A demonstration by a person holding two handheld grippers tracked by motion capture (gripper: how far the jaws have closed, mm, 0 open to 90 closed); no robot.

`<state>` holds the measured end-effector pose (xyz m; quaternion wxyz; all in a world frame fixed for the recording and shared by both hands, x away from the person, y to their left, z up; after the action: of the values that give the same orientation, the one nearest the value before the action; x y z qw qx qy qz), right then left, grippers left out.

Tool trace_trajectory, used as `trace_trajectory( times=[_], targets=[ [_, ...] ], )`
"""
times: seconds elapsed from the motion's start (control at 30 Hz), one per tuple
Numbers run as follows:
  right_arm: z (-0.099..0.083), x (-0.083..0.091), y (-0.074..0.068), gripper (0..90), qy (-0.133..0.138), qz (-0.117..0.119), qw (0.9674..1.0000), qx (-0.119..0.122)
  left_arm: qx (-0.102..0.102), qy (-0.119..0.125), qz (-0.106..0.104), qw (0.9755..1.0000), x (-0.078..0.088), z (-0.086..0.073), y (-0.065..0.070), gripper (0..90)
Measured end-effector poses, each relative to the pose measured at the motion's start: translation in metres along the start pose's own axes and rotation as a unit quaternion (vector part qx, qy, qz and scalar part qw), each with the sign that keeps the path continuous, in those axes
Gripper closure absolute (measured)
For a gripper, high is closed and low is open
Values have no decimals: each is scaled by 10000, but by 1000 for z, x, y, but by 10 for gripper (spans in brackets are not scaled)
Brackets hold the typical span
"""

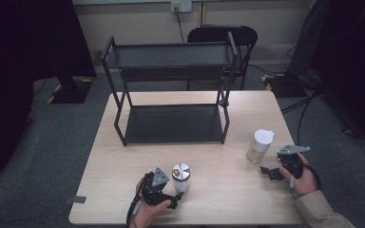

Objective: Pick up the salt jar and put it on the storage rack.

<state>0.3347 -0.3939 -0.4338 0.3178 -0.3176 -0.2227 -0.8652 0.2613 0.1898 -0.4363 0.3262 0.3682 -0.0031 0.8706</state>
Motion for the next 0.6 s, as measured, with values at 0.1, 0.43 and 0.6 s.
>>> trace_trajectory(
  times=[0.1, 0.43, 0.6],
  targets=[
    [0, 0, 0, 0, 1, 0, 10000, -1, 18, 21, -35, 10000, 0, -1, 0, 22],
    [0, 0, 0, 0, 4, -1, 10000, 0, 95, 44, -83, 9999, -2, 1, 0, 21],
    [0, 0, 0, 0, 4, -1, 10000, 0, 191, 96, -118, 9997, -4, 1, -1, 20]
  ],
)
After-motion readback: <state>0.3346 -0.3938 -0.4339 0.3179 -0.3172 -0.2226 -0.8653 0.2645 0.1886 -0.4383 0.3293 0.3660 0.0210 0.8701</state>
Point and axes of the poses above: each handheld gripper's, and its own axes: x roughly backward along the jaws, z roughly out of its top, y roughly to its right, the point moved 3 cm from there along -x, roughly forward along the jaws, and after that the axes turned 13 degrees about x, right-handed, at the moved point
